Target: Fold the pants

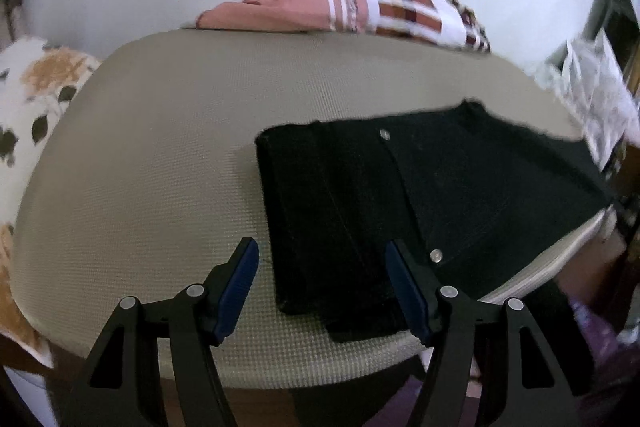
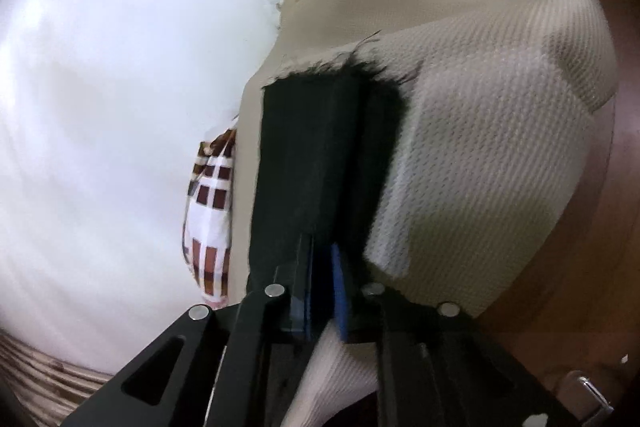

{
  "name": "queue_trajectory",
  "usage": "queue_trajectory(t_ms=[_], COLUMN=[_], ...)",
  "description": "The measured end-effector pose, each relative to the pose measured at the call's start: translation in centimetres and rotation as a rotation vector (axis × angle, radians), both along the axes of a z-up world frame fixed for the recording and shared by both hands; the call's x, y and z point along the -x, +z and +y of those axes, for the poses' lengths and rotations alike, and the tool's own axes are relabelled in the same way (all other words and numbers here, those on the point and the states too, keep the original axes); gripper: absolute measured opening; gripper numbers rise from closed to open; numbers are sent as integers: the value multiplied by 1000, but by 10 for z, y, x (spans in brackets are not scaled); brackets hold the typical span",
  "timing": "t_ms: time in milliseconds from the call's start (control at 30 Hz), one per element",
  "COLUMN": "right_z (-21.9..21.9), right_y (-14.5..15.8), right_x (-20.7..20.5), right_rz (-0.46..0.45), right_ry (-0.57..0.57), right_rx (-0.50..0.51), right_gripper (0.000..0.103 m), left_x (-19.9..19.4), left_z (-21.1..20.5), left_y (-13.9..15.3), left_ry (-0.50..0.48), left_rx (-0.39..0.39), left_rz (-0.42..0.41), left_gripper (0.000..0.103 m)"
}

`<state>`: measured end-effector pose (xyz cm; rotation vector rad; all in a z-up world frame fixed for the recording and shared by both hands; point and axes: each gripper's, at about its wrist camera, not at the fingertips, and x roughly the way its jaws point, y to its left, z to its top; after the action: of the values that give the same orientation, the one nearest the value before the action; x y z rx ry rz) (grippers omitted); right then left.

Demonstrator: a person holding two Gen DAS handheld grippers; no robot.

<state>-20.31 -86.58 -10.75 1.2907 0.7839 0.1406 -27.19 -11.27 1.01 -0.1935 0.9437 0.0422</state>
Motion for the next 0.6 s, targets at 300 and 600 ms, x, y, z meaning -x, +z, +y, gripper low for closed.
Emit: queue_trajectory(t_ms=[300, 600], right_z=[83, 174], right_y=[17, 39], right_x=[1, 1], right_rz=[-8, -60], right_ry=[233, 463], right_rx=[-42, -78], right_gripper=[22, 46], left_x=[23, 18], left_z=[69, 35], left_y=[2, -11], left_ry=[183, -20], left_rx=[220, 392], left_rz=[40, 104], left_gripper=[67, 66])
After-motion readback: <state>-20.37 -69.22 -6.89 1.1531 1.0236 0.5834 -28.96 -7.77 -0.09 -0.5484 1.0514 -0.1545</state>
